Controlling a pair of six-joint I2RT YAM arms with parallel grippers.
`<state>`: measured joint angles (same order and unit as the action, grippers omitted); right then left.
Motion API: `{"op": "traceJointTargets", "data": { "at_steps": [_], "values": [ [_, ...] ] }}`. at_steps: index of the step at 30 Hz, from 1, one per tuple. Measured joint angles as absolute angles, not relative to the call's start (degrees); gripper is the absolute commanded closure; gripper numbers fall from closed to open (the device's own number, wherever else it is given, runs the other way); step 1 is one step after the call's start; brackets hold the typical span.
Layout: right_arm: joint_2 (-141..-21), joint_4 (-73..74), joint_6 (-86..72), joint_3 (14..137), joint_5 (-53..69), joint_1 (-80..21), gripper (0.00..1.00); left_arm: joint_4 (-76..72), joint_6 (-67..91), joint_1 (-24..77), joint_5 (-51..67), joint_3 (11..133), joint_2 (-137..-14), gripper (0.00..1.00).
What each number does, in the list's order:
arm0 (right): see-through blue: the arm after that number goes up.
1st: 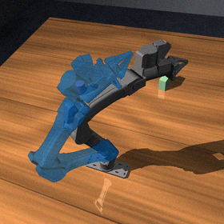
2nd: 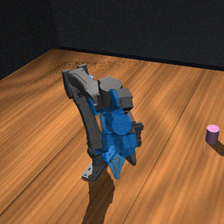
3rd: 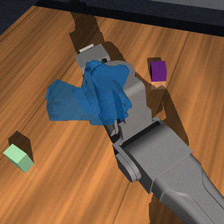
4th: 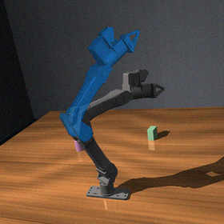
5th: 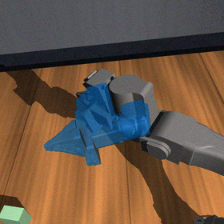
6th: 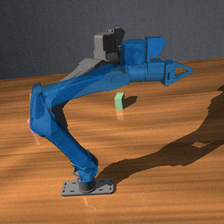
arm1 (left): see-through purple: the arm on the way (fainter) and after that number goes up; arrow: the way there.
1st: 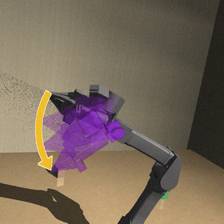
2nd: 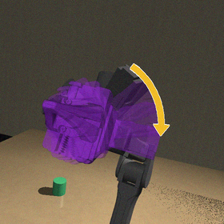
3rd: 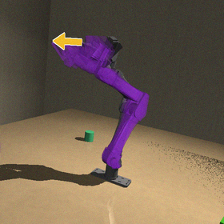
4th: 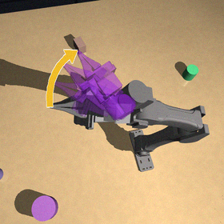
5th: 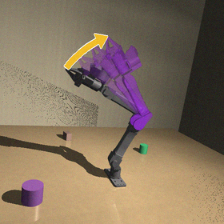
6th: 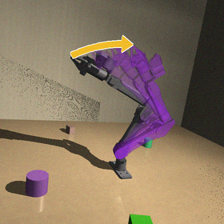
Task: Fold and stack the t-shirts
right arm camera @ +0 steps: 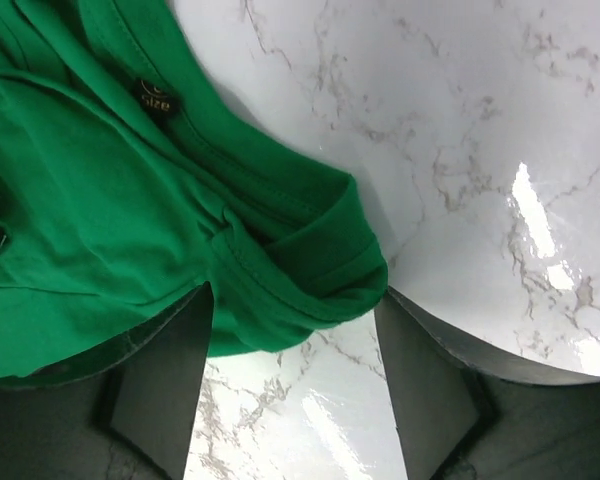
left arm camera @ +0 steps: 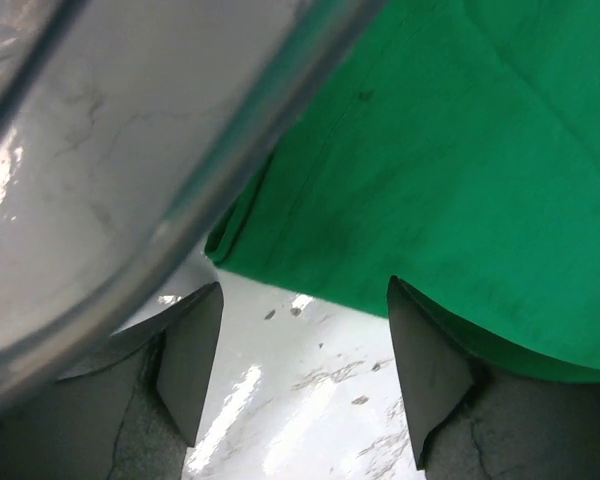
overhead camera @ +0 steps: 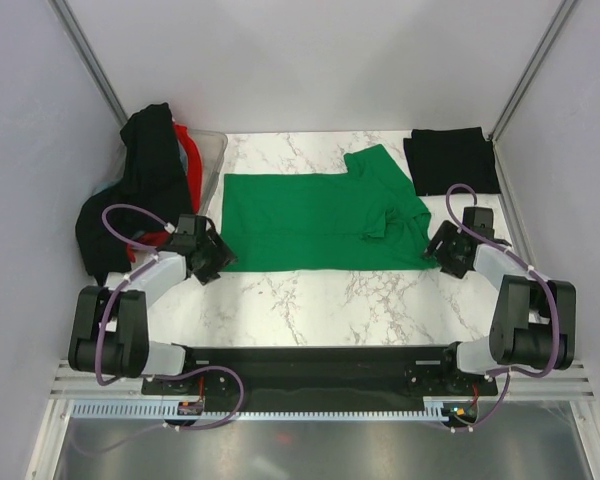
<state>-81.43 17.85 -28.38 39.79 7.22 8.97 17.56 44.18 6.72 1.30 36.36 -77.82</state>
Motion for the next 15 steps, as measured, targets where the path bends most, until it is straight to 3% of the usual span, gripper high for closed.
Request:
{"op": "traceJointTargets", "data": {
  "at_steps": [2, 3, 4, 5, 6, 7, 8, 10, 15],
  "values": [
    [-82.0, 16.7, -28.2, 39.8, 7.3, 9.2, 0.36, 16.4, 44.8, 6.7, 1.0, 37.2, -79.6, 0.38],
    [-82.3, 16.2, -28.2, 39.8, 7.4, 9.3, 0.41, 15.9, 45.0, 6.7, 0.9, 37.8, -80.5, 0.47],
    [-82.7, 15.6, -28.1, 39.8, 7.5, 9.3, 0.54, 15.4, 45.2, 6.7, 0.6, 38.3, -81.5, 0.53],
    [-83.1, 15.0, -27.8, 39.9, 7.6, 9.4, 0.63, 14.9, 45.6, 6.7, 0.5, 38.7, -82.5, 0.61],
    [-83.6, 14.6, -27.7, 39.9, 7.9, 9.6, 0.71, 14.3, 45.9, 6.7, 0.3, 39.1, -83.3, 0.78],
    [-84.1, 14.4, -27.8, 39.9, 8.2, 9.7, 0.85, 13.9, 45.9, 6.7, 0.1, 39.5, -84.2, 0.87],
    [-84.3, 14.1, -27.7, 39.9, 8.4, 9.8, 0.89, 13.4, 46.4, 6.7, 0.3, 39.6, -85.0, 0.96],
    [-84.4, 14.2, -28.0, 39.9, 9.1, 9.9, 1.00, 12.9, 46.4, 6.7, 0.5, 40.4, -85.9, 0.98],
    [-83.7, 16.7, -28.0, 40.7, 9.6, 9.9, 1.00, 13.5, 46.4, 6.7, 1.8, 40.5, -85.5, 0.98]
  ]
}}
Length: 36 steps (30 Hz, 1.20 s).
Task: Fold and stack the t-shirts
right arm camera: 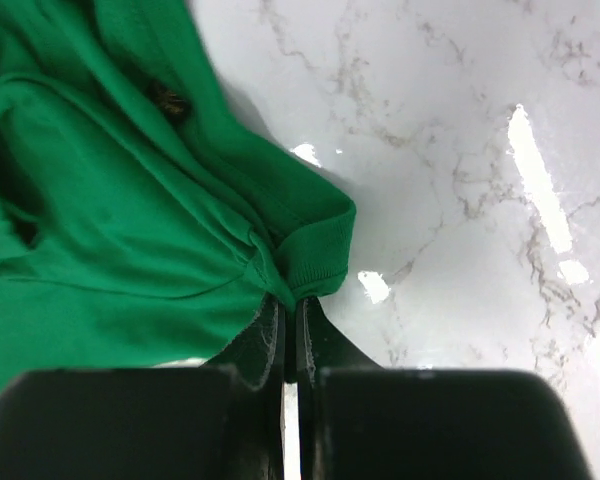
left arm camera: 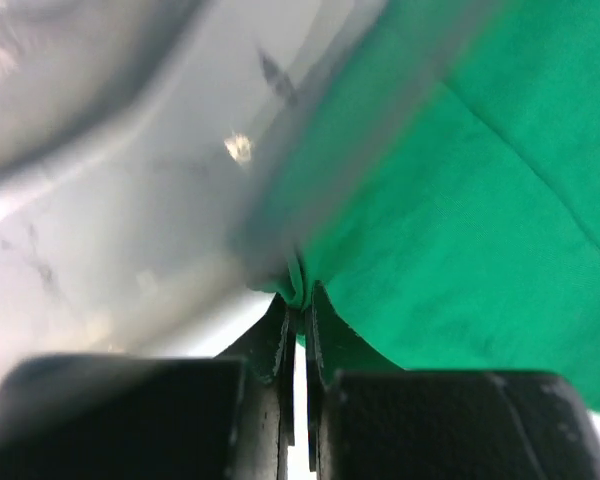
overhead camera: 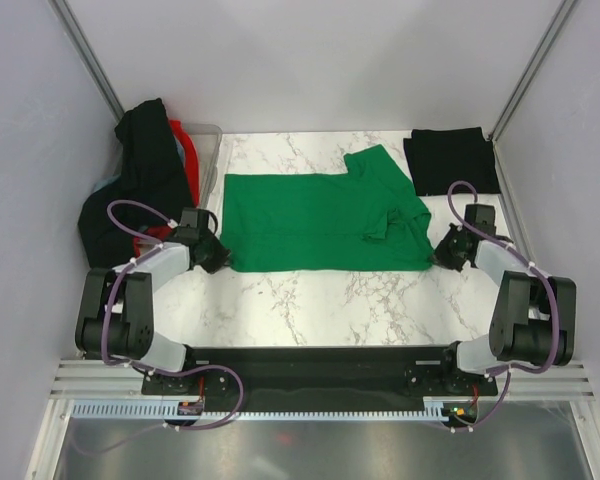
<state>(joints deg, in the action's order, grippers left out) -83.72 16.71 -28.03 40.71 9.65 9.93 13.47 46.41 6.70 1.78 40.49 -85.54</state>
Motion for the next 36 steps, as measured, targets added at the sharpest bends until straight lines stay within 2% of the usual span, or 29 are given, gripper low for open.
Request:
{"op": "traceJointTargets", "data": {
  "at_steps": [5, 10, 12, 14, 18, 21, 24, 25, 27, 28, 29, 30, 31, 32, 33, 36],
  "values": [
    [-79.6, 25.1, -28.3, 49.3, 12.2, 9.9, 1.00, 22.0, 46.5, 6.7, 5.2, 42.8, -78.6, 0.98],
    [-74.3, 31.0, -27.6, 64.0, 13.1, 9.9, 1.00, 30.4, 46.5, 6.7, 6.1, 54.2, -70.1, 0.98],
    [-70.8, 31.4, -27.2, 65.5, 13.1, 10.0, 1.00, 31.5, 46.5, 6.7, 6.1, 57.0, -66.1, 0.98],
    [-66.2, 32.2, -27.0, 63.3, 13.1, 10.0, 1.00, 32.7, 46.5, 6.7, 6.2, 56.5, -61.4, 0.98],
    [-57.8, 33.8, -27.5, 50.0, 13.1, 10.2, 1.00, 35.8, 46.5, 6.7, 6.1, 48.2, -52.8, 0.98],
    [-55.7, 36.3, -29.6, 41.2, 12.5, 11.1, 1.00, 39.2, 46.5, 6.7, 6.2, 39.0, -48.8, 0.98],
    [-52.0, 38.9, -32.3, 35.8, 11.8, 11.8, 0.98, 41.9, 47.0, 6.9, 6.2, 35.1, -47.5, 0.98],
    [-50.0, 39.8, -33.3, 34.6, 11.5, 12.1, 0.95, 42.9, 47.4, 7.1, 6.3, 34.2, -47.0, 0.97],
    [-45.8, 40.8, -35.4, 33.3, 11.0, 12.7, 0.82, 44.3, 48.1, 7.4, 6.5, 33.9, -45.5, 0.96],
    [-44.1, 41.2, -36.4, 32.9, 10.5, 13.0, 0.63, 44.4, 48.4, 7.5, 6.6, 33.9, -44.8, 0.95],
    [-42.6, 41.3, -37.6, 32.5, 10.1, 13.3, 0.48, 44.4, 48.7, 7.5, 6.7, 33.9, -43.9, 0.93],
    [-41.1, 41.6, -38.6, 32.0, 9.5, 13.6, 0.35, 44.5, 49.2, 7.5, 6.8, 33.9, -43.0, 0.83],
    [-40.0, 41.8, -39.5, 31.6, 8.8, 13.9, 0.16, 44.5, 49.5, 7.5, 7.0, 33.8, -42.3, 0.76],
    [-38.8, 42.1, -40.4, 31.0, 8.1, 14.3, 0.09, 44.7, 49.9, 7.5, 7.5, 33.7, -41.6, 0.64],
    [-37.6, 42.6, -41.1, 30.3, 7.0, 14.6, 0.04, 45.0, 50.2, 7.5, 7.9, 33.7, -41.0, 0.39],
    [-34.4, 44.6, -42.6, 28.4, 4.7, 15.3, 0.02, 48.0, 50.7, 7.5, 8.6, 34.4, -39.2, 0.09]
  ]
}}
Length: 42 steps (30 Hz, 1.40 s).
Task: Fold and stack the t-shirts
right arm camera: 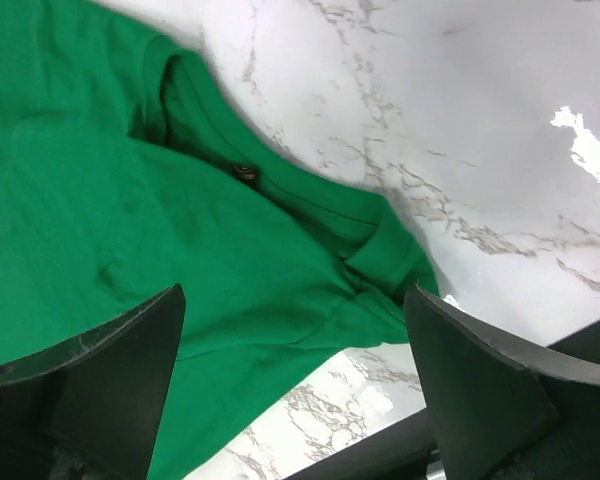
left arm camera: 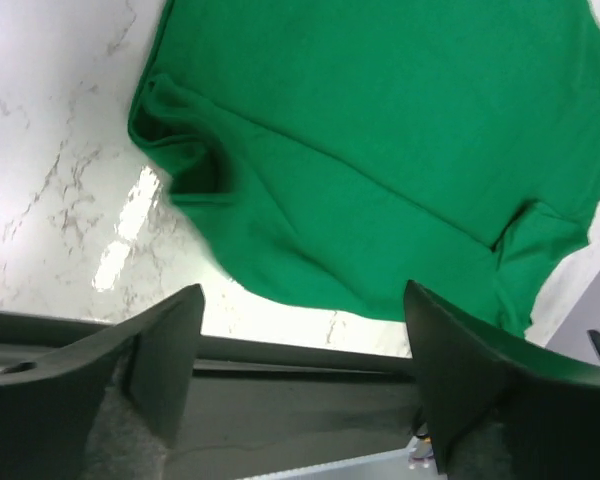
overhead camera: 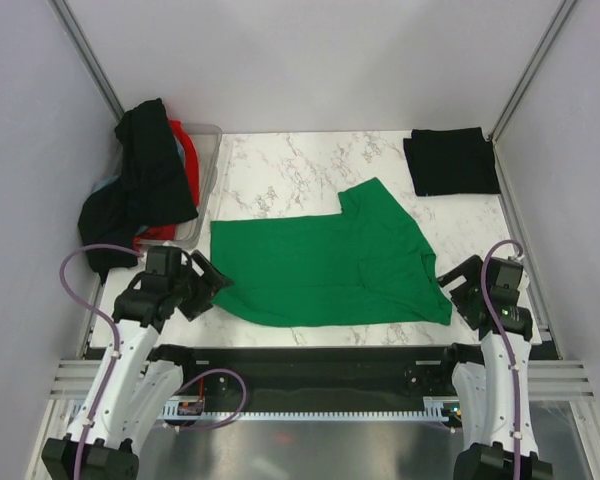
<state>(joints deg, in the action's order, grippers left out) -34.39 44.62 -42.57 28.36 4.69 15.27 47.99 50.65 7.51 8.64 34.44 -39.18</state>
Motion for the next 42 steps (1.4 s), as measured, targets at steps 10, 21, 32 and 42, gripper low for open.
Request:
{"op": "traceJointTargets", "data": {
  "at_steps": [10, 21, 32, 42],
  "values": [
    [-38.2, 39.6, -40.6, 37.1, 9.2, 15.3, 0.08, 53.6, 42.9, 7.5, 1.9, 49.9, -34.9, 0.07],
    [-94.8, 34.0, -25.1, 82.0, 8.8, -6.6, 0.06, 50.5, 33.6, 7.5, 0.2, 49.2, -44.7, 0.07],
    [-132.8, 39.8, -18.7, 118.2, -0.1, -9.4, 0.09, 49.0, 32.3, 7.5, 0.1, 49.1, -43.2, 0.12],
    [-140.9, 42.7, -17.2, 125.2, -4.6, -11.7, 0.13, 48.2, 32.0, 7.5, 0.1, 48.7, -42.1, 0.13]
  ]
}}
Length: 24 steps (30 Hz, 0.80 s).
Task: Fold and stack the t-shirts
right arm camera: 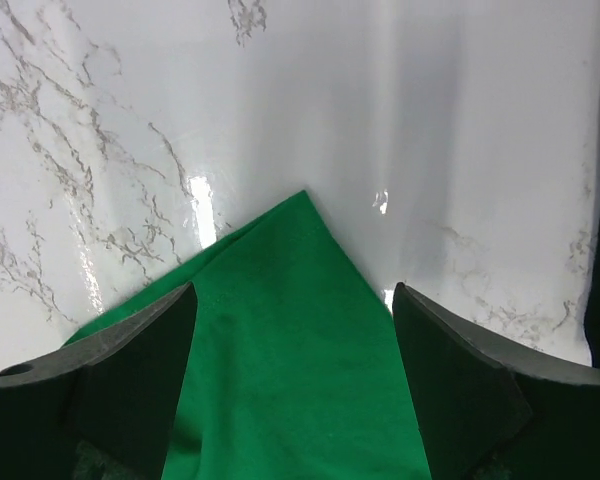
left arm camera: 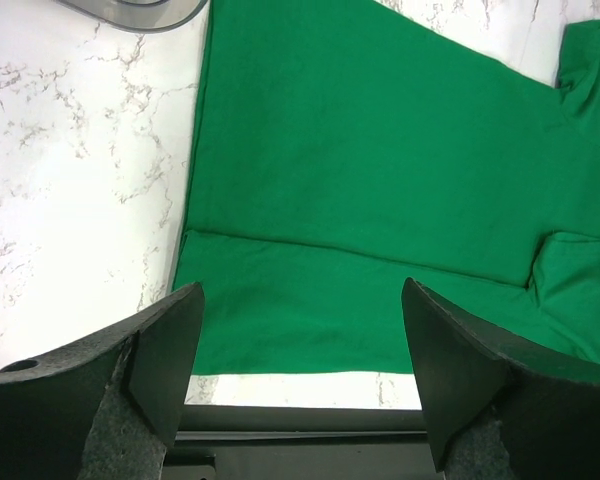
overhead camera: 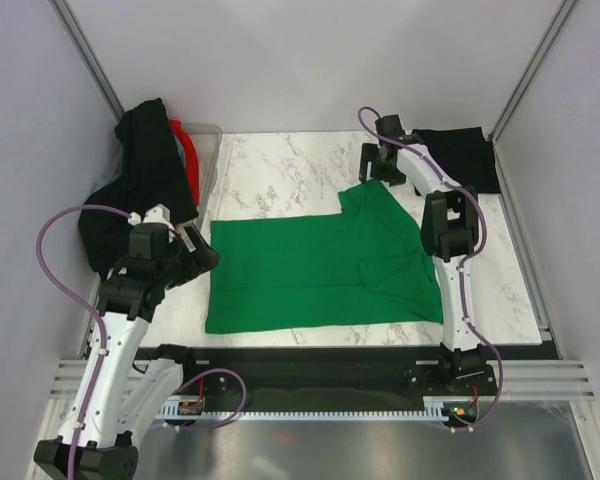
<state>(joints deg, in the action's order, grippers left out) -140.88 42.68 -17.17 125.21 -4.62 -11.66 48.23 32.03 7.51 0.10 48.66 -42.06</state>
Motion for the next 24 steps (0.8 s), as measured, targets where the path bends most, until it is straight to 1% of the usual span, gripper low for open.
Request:
{"op": "traceJointTargets", "data": {
  "at_steps": [1, 2, 4, 5, 7, 8, 9, 11, 13, 14, 16, 17, 24],
  "values": [
    [-140.9, 42.7, -17.1, 125.3, -4.8, -11.9, 0.14, 48.2, 32.0, 7.5, 0.1, 48.7, -41.9, 0.14],
    [-141.1, 42.7, -17.0, 125.4, -5.0, -12.1, 0.18, 48.1, 32.0, 7.5, 0.1, 48.7, -41.9, 0.14],
    [-141.6, 42.7, -16.8, 125.4, -5.1, -12.4, 0.22, 48.0, 32.0, 7.5, 0.1, 48.7, -41.9, 0.14],
    [-142.0, 42.7, -16.7, 125.4, -5.1, -12.7, 0.30, 48.0, 32.0, 7.5, 0.1, 48.7, -41.9, 0.15],
    [-142.3, 42.5, -16.2, 125.4, -5.7, -13.2, 0.40, 47.9, 32.0, 7.5, 0.1, 48.7, -41.9, 0.15],
    [-142.3, 42.5, -16.0, 125.4, -6.2, -13.5, 0.51, 47.9, 32.0, 7.5, 0.1, 48.7, -41.8, 0.15],
    [-142.3, 42.3, -15.9, 125.3, -6.2, -13.7, 0.55, 47.9, 32.0, 7.5, 0.1, 48.7, -41.8, 0.15],
    [-142.1, 41.6, -15.8, 124.7, -6.4, -14.2, 0.69, 47.9, 32.0, 7.5, 0.1, 48.7, -41.7, 0.15],
    [-141.9, 40.9, -15.9, 124.2, -6.4, -14.4, 0.77, 47.9, 32.0, 7.5, 0.1, 48.7, -41.5, 0.16],
    [-141.8, 40.8, -15.9, 124.1, -6.5, -14.6, 0.85, 47.9, 32.0, 7.5, 0.1, 48.7, -41.5, 0.16],
    [-141.6, 40.7, -15.9, 123.8, -6.5, -14.7, 0.97, 47.9, 32.0, 7.5, 0.1, 48.7, -41.5, 0.16],
    [-141.4, 40.7, -16.0, 123.6, -6.5, -14.7, 1.00, 47.9, 32.0, 7.5, 0.1, 48.7, -41.5, 0.16],
    [-140.2, 42.3, -16.0, 122.5, -10.4, -14.2, 1.00, 47.9, 32.0, 7.5, 0.0, 48.5, -40.7, 0.17]
  ]
}}
